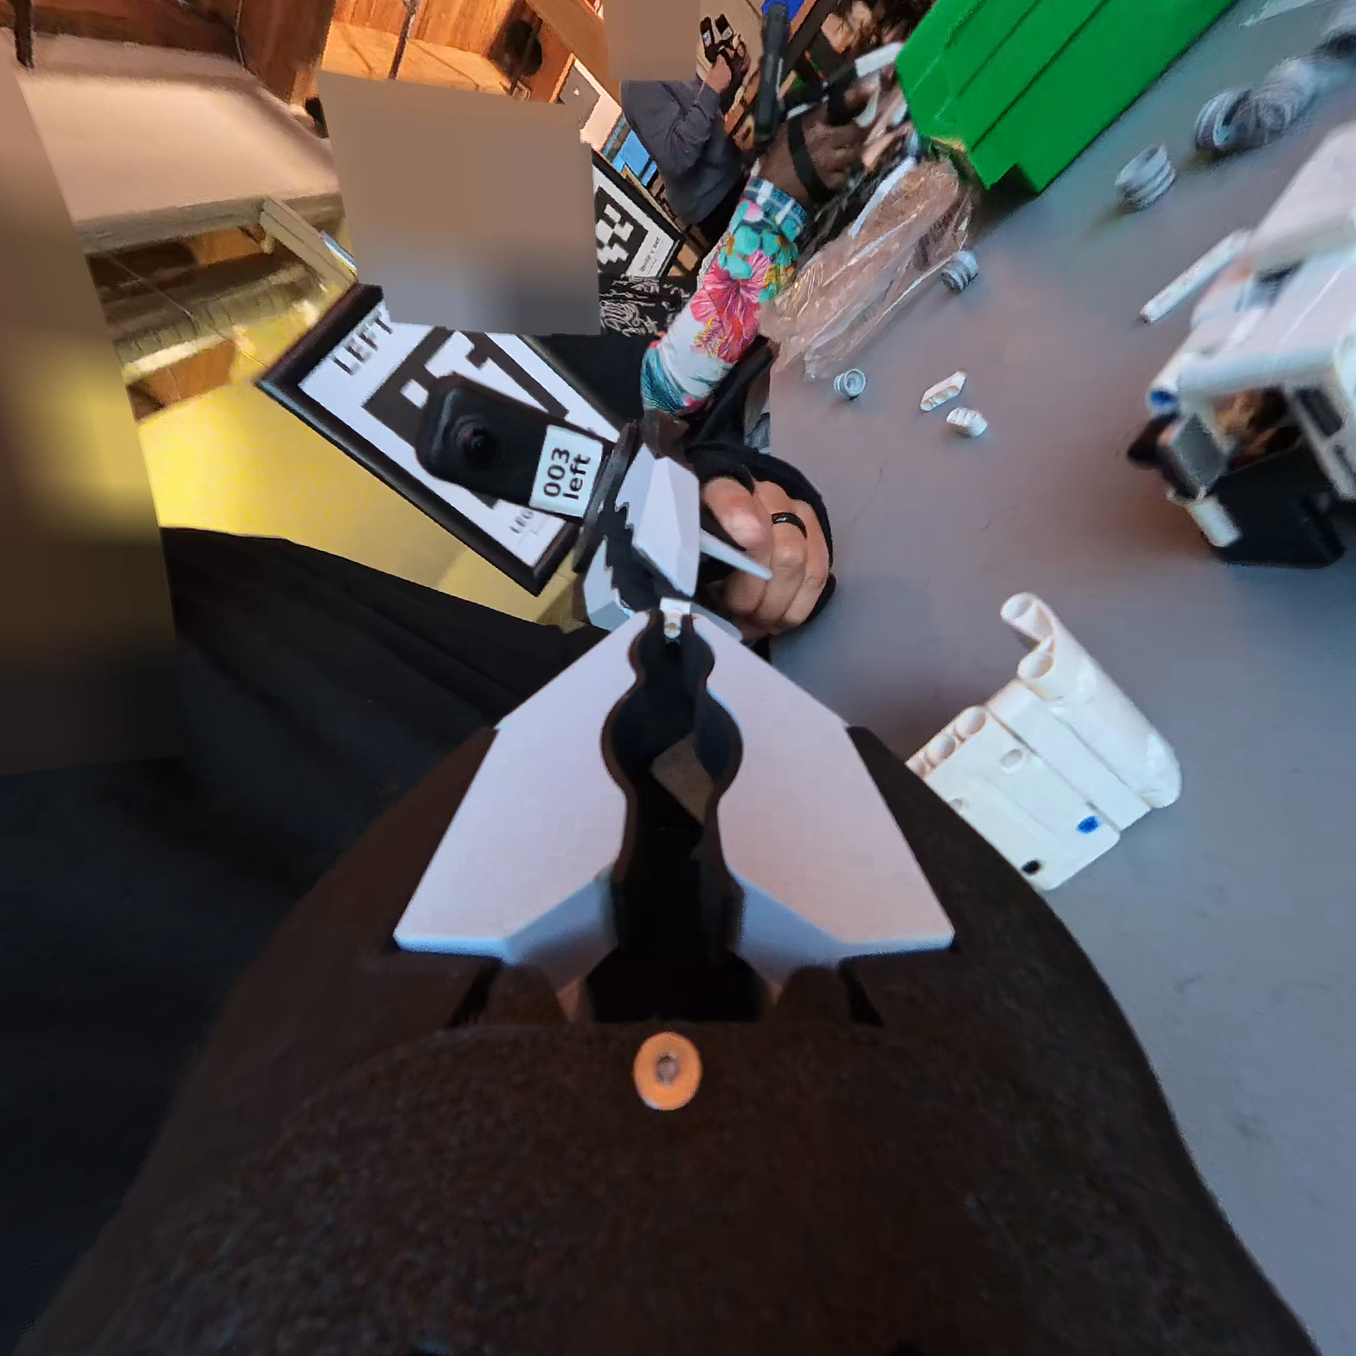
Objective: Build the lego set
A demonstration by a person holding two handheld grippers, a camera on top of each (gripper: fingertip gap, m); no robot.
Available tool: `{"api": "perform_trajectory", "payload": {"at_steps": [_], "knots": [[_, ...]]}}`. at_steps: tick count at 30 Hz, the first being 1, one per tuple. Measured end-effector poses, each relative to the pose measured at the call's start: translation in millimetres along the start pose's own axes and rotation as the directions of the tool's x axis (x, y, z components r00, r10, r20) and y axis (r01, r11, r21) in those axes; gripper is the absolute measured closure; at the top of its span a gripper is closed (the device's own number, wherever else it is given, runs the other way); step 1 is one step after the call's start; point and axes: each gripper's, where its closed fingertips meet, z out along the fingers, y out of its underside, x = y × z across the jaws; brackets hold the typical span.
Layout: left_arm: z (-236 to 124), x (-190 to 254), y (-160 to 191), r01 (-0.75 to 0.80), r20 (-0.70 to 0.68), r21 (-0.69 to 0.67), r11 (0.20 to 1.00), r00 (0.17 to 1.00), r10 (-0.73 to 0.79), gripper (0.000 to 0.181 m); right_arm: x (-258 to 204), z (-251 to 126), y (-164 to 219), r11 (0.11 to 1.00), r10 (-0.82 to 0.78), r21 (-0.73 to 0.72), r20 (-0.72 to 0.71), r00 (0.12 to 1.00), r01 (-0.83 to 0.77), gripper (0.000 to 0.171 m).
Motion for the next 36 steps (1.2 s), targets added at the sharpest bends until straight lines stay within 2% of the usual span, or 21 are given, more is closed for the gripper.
{"api": "perform_trajectory", "payload": {"at_steps": [3, 6, 9, 17, 21, 36], "knots": [[0.6, -2.7, 0.6, 0.107, -0.044, -0.010, 0.994, 0.993, -0.108, 0.167, 0.2, -1.0, -1.9, 0.967, -0.256, -0.030, -0.102, 0.961, 0.255, 0.168], [-1.0, -2.9, -1.9, 0.263, -0.142, -0.012, 0.965, 0.955, -0.262, 0.164, -7.4, -3.8, -6.9, 0.817, -0.575, -0.067, -0.176, 0.799, 0.573, 0.168], [-3.6, -4.5, -4.8, 0.346, -0.207, -0.008, 0.938, 0.917, -0.340, 0.161, -2.7, -4.0, -3.9, 0.703, -0.710, -0.151, -0.216, 0.671, 0.695, 0.168], [-0.2, 9.7, -0.4, 0.292, -0.252, -0.058, 0.955, 0.921, -0.297, 0.161, -7.0, 0.6, 0.2, 0.723, -0.689, -0.090, -0.167, 0.705, 0.685, 0.168], [-1.6, 10.4, -1.6, 0.296, -0.265, -0.052, 0.954, 0.917, -0.299, 0.174, -7.3, 3.9, 2.7, 0.712, -0.701, -0.096, -0.162, 0.694, 0.696, 0.168], [-3.6, 12.0, -5.8, 0.281, -0.265, -0.018, 0.959, 0.924, -0.276, 0.174, -10.5, 4.5, 4.1, 0.713, -0.698, -0.032, -0.126, 0.705, 0.700, 0.168]]}}
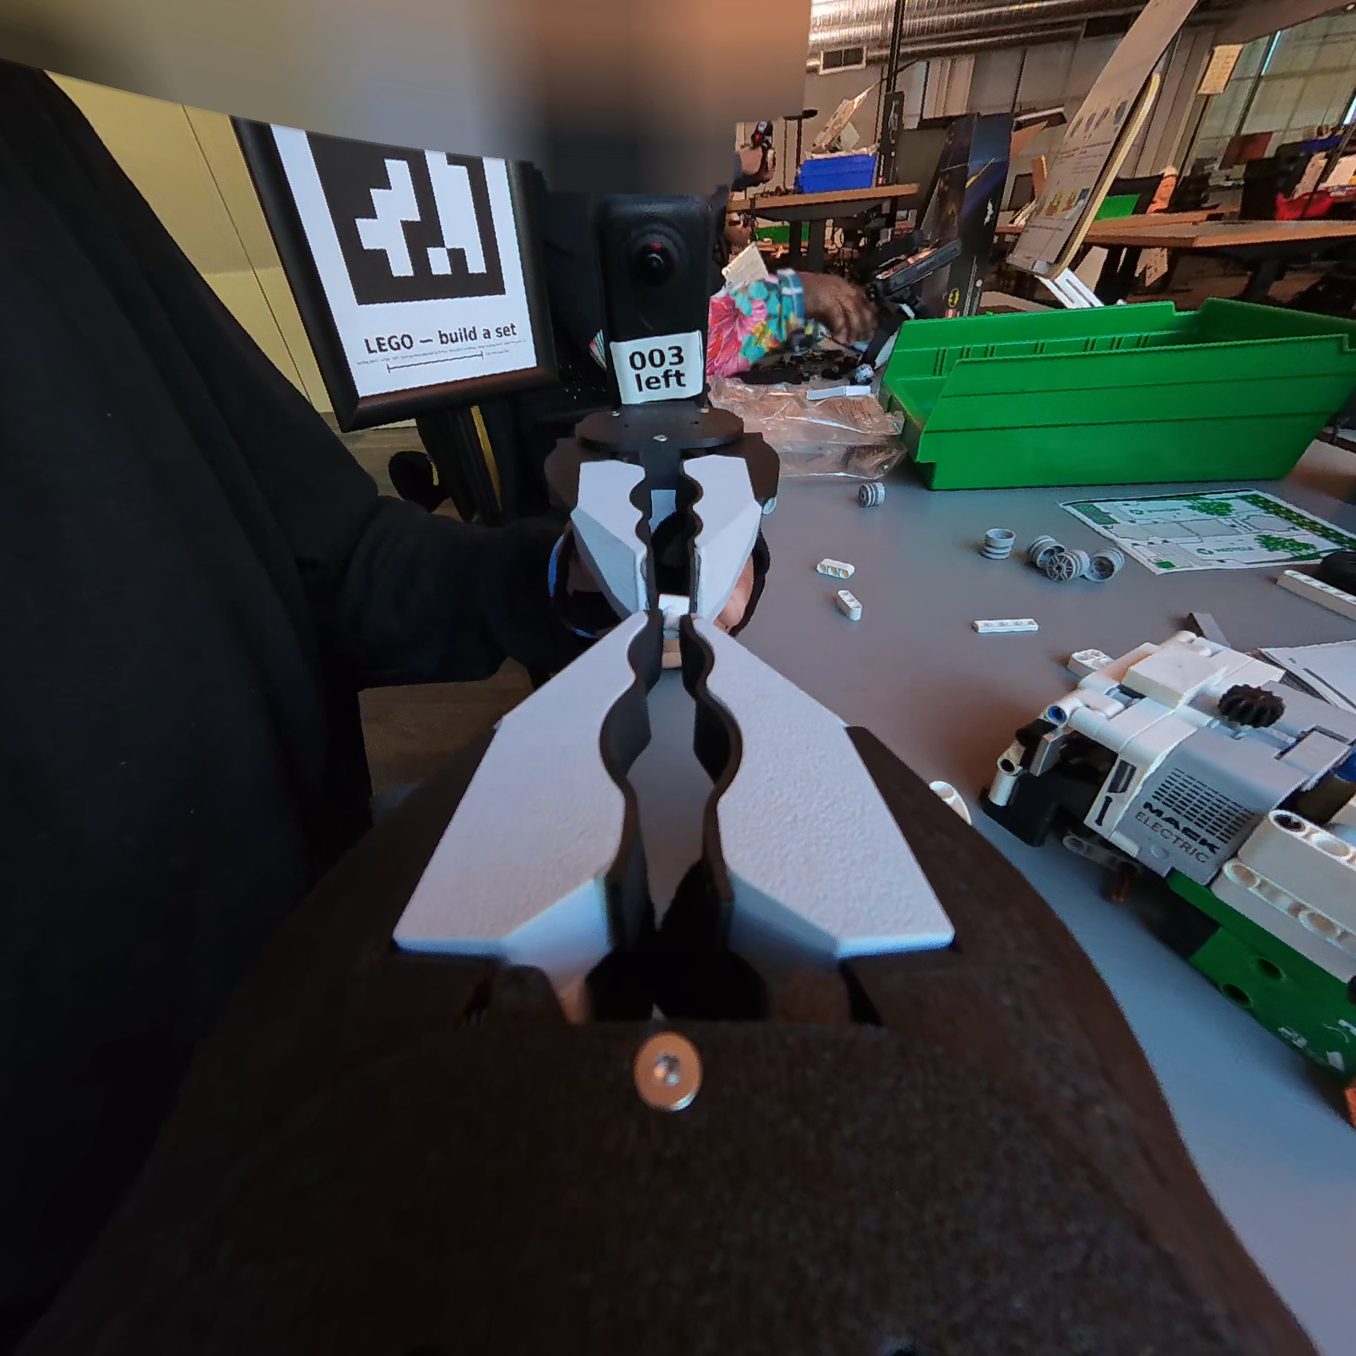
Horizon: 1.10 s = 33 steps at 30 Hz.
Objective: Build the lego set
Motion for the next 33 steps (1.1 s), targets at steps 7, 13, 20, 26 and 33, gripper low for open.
{"api": "perform_trajectory", "payload": {"at_steps": [7, 13, 20, 26, 33], "knots": [[-0.9, -0.7, -1.8, 0.003, 0.003, 0.013, 1.000, 1.000, -0.003, 0.174, 0.6, 0.2, -1.3, 1.000, -0.017, 0.024, -0.005, 1.000, 0.017, 0.168], [-4.7, -0.7, -10.3, 0.038, -0.014, 0.077, 0.996, 0.999, -0.037, 0.179, 1.8, -0.3, 2.1, 0.999, -0.049, 0.009, -0.022, 0.999, 0.049, 0.168], [-3.5, -3.1, -9.1, 0.040, 0.002, 0.068, 0.997, 0.999, -0.041, 0.163, 1.3, -2.0, -2.8, 0.999, -0.034, 0.028, -0.018, 0.999, 0.035, 0.168], [-1.2, -0.7, -6.1, 0.017, 0.003, 0.046, 0.999, 1.000, -0.017, 0.174, 0.1, -1.7, -1.9, 0.999, -0.029, 0.027, -0.009, 1.000, 0.030, 0.168], [-0.7, -0.8, -5.8, 0.016, 0.006, 0.045, 0.999, 1.000, -0.016, 0.174, 0.6, -1.9, -1.8, 0.999, -0.024, 0.032, -0.010, 1.000, 0.024, 0.168]]}}
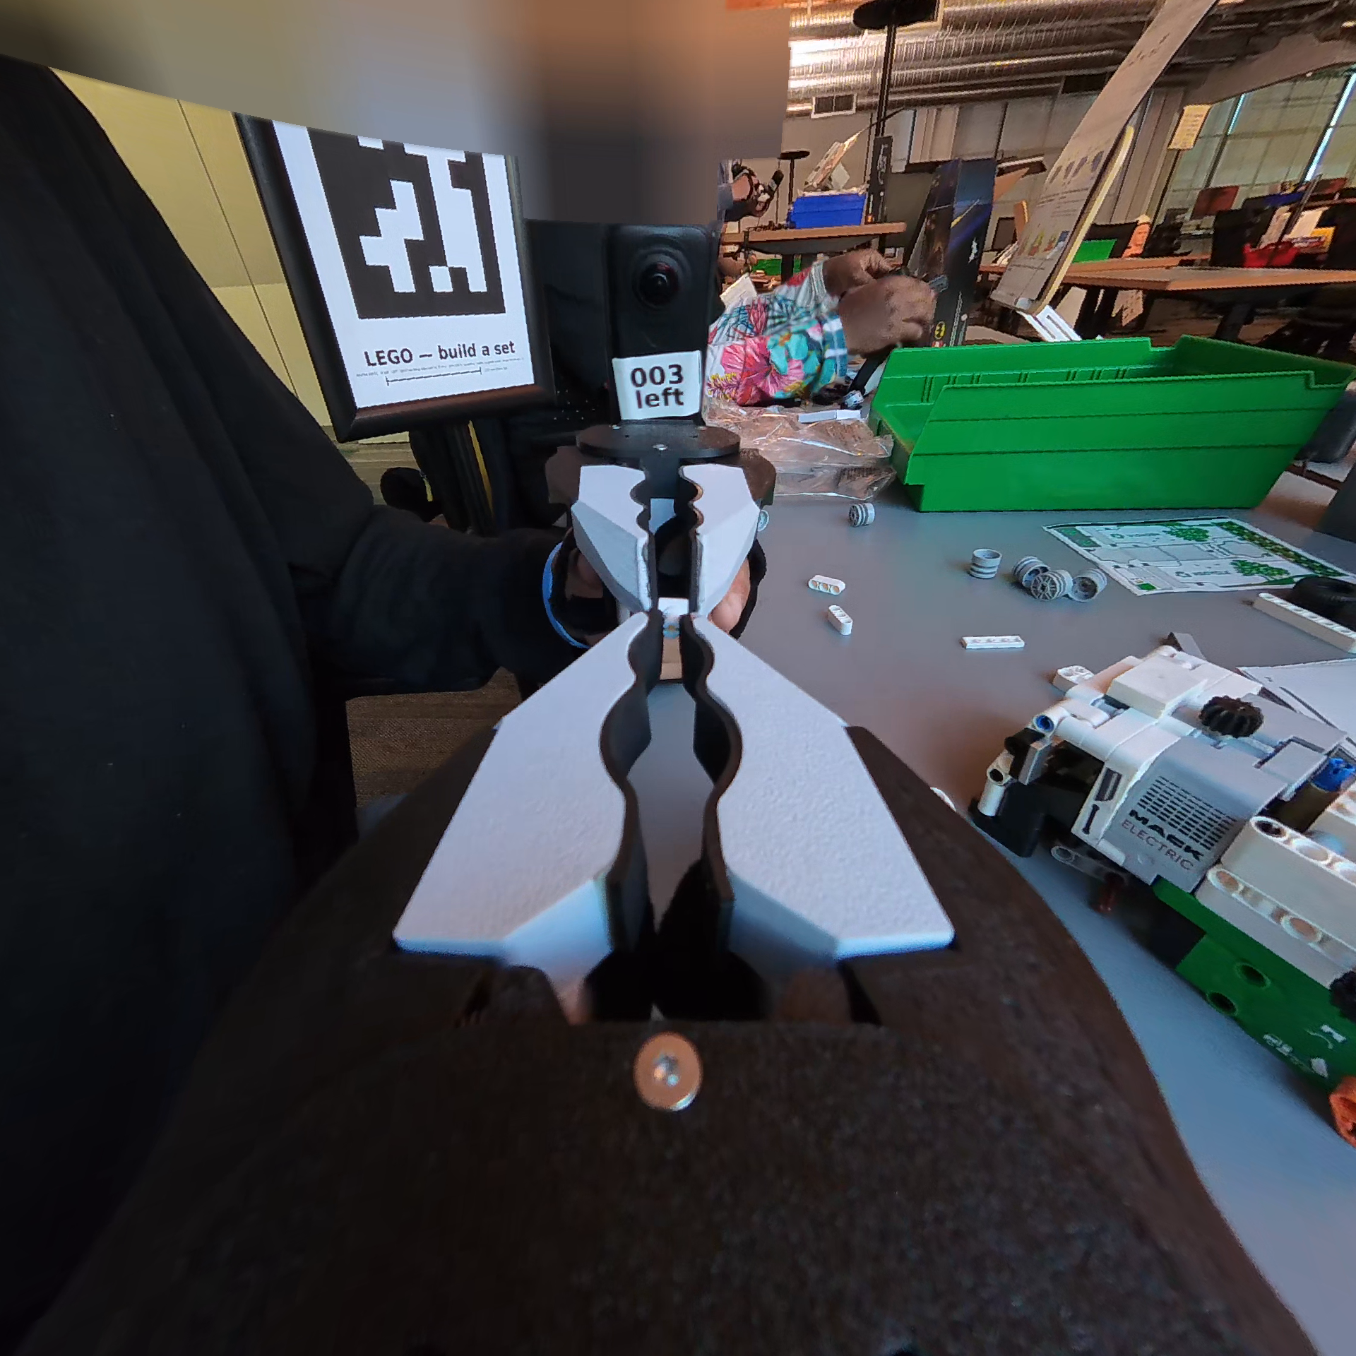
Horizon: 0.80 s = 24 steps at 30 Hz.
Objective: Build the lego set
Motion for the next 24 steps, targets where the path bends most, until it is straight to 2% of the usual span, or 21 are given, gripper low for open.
{"api": "perform_trajectory", "payload": {"at_steps": [9, 12, 13, 15, 17, 20, 22, 24], "knots": [[2.0, -1.8, 3.3, -0.018, 0.027, -0.023, 1.000, 0.999, 0.019, 0.175, 2.0, -1.0, 1.5, 1.000, 0.015, -0.011, -0.006, 1.000, -0.015, 0.167], [2.6, -13.1, 6.9, 0.000, 0.107, -0.051, 0.999, 0.994, 0.006, 0.175, 11.8, -16.3, -4.5, 1.000, -0.008, -0.023, -0.066, 0.998, 0.007, 0.162], [2.9, -19.1, 9.4, 0.031, 0.143, -0.066, 0.997, 0.990, -0.021, 0.175, 19.0, -26.6, -6.3, 0.999, -0.025, -0.046, -0.109, 0.994, 0.020, 0.161], [4.1, -33.3, 18.7, 0.126, 0.238, -0.108, 0.986, 0.966, -0.098, 0.175, 39.6, -46.2, 9.6, 0.974, -0.060, -0.225, -0.236, 0.970, 0.005, 0.155], [7.5, -42.5, 31.0, 0.235, 0.330, -0.143, 0.961, 0.927, -0.178, 0.175, 49.5, -56.3, 28.6, 0.927, -0.015, -0.355, -0.357, 0.934, -0.121, 0.129], [19.1, -41.3, 50.6, 0.435, 0.387, -0.153, 0.887, 0.853, -0.351, 0.175, 39.8, -48.4, 41.5, 0.915, 0.074, -0.319, -0.470, 0.880, -0.247, 0.123], [27.1, -36.8, 60.2, 0.566, 0.376, -0.121, 0.815, 0.786, -0.490, 0.175, 40.4, -47.0, 58.0, 0.901, 0.016, -0.349, -0.571, 0.821, -0.260, 0.122], [29.5, -37.7, 58.9, 0.618, 0.372, -0.080, 0.782, 0.746, -0.552, 0.175, 41.3, -42.8, 67.9, 0.898, -0.071, -0.379, -0.626, 0.776, -0.224, 0.123]]}}
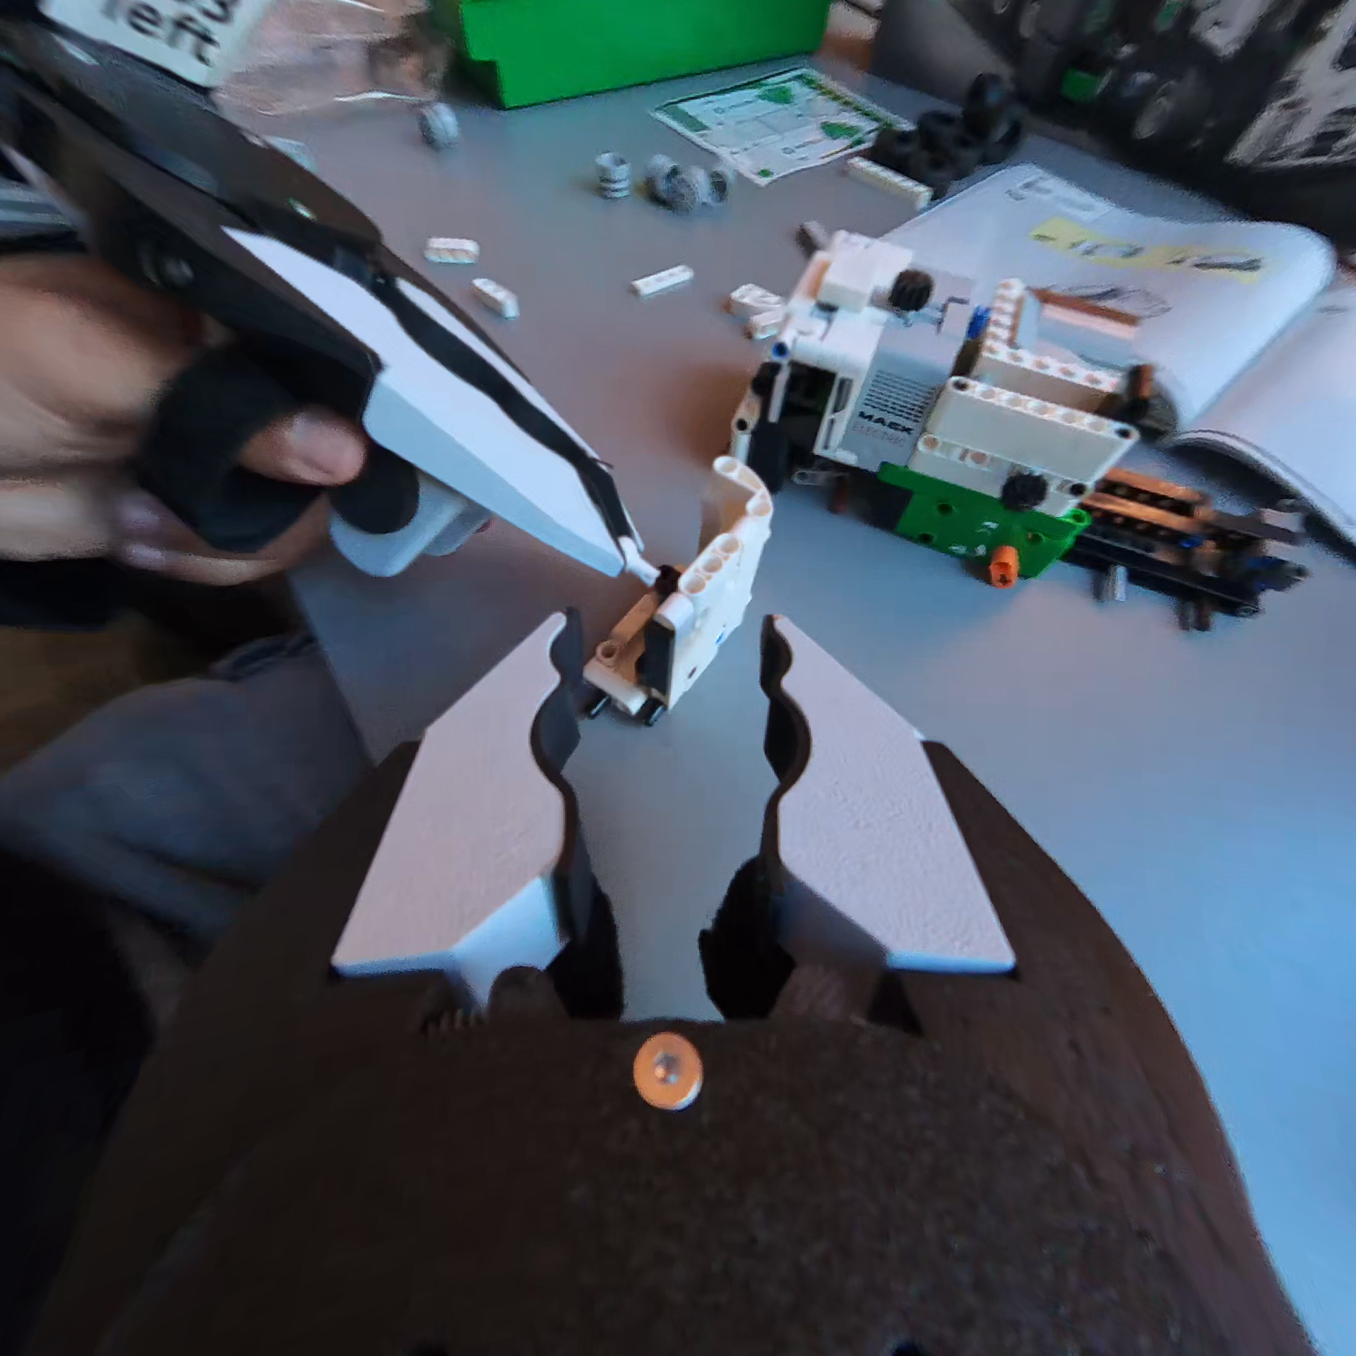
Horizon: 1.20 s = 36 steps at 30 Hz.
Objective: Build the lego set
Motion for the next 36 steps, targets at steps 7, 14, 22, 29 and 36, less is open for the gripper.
{"api": "perform_trajectory", "payload": {"at_steps": [7, 14, 22, 29, 36], "knots": [[4.0, -6.9, -3.8, 0.203, -0.045, 0.004, 0.979, 0.978, -0.202, 0.175, 3.2, 16.3, 8.7, 0.995, -0.082, -0.063, -0.183, 0.980, 0.072, 0.156], [6.7, -10.4, -0.3, 0.305, -0.059, -0.022, 0.952, 0.950, -0.306, 0.174, 2.9, 17.5, 10.3, 0.992, 0.117, -0.031, -0.137, 0.984, -0.122, 0.164], [9.9, -8.2, 1.8, 0.475, -0.118, 0.049, 0.879, 0.876, -0.467, 0.174, 4.8, 21.4, 18.6, 0.981, 0.176, -0.062, -0.141, 0.974, -0.186, 0.164], [7.1, -6.4, -3.5, 0.496, -0.154, 0.083, 0.864, 0.863, -0.481, 0.174, 0.9, 19.6, 17.5, 0.977, 0.207, -0.041, -0.093, 0.974, -0.211, 0.164], [3.6, -5.1, -3.1, 0.520, -0.161, 0.124, 0.845, 0.851, -0.500, 0.175, 0.0, 21.2, 18.3, 0.982, 0.176, -0.052, -0.111, 0.978, -0.183, 0.163]]}}
